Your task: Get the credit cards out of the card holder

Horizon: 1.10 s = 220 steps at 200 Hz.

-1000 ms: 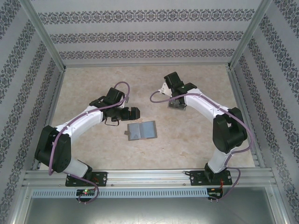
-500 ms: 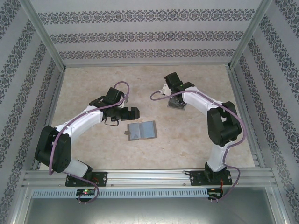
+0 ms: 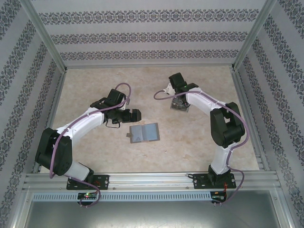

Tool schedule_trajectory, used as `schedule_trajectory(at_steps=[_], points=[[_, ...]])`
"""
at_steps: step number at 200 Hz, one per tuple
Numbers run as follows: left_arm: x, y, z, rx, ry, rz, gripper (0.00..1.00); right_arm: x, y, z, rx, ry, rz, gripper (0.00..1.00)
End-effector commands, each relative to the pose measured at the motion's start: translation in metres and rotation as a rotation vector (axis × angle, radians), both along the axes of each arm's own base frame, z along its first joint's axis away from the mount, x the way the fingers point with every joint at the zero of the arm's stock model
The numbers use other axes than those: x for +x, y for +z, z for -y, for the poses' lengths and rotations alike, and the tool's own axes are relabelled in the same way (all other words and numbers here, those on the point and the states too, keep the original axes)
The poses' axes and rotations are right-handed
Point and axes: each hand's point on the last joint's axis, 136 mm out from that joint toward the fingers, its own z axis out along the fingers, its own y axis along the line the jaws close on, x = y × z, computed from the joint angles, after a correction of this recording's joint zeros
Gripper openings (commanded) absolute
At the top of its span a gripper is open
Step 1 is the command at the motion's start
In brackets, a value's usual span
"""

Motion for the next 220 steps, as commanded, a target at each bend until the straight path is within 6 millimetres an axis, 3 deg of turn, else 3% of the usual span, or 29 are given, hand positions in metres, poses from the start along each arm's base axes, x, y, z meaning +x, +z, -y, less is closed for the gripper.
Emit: schedule_trajectory(at_steps=[1,43,73,100,124,161,220], points=[[-0.001,0.01,-0.007,-0.001,0.011,0.02,1.0,0.023,0.015,0.02,-0.005,-0.116,0.093,0.18],[-0.004,0.011,-0.01,0.001,0.021,0.023,1.0,0.027,0.034,0.022,0.059,-0.208,0.143,0.17],[-0.008,0.008,-0.012,-0.003,0.038,0.014,1.0,0.01,0.05,0.009,0.234,-0.279,0.156,0.13],[-0.011,0.005,-0.011,-0.024,0.063,-0.003,1.0,-0.02,0.061,-0.021,0.468,-0.312,0.13,0.08],[-0.013,-0.001,-0.011,-0.042,0.101,-0.029,1.0,-0.053,0.063,-0.059,0.69,-0.331,0.046,0.02],[-0.022,-0.012,-0.01,-0.084,0.156,-0.08,0.94,-0.102,0.049,-0.108,0.768,-0.339,-0.048,0.0],[-0.049,-0.035,-0.003,-0.122,0.172,-0.169,0.86,-0.169,-0.004,-0.159,0.836,-0.406,-0.254,0.0]])
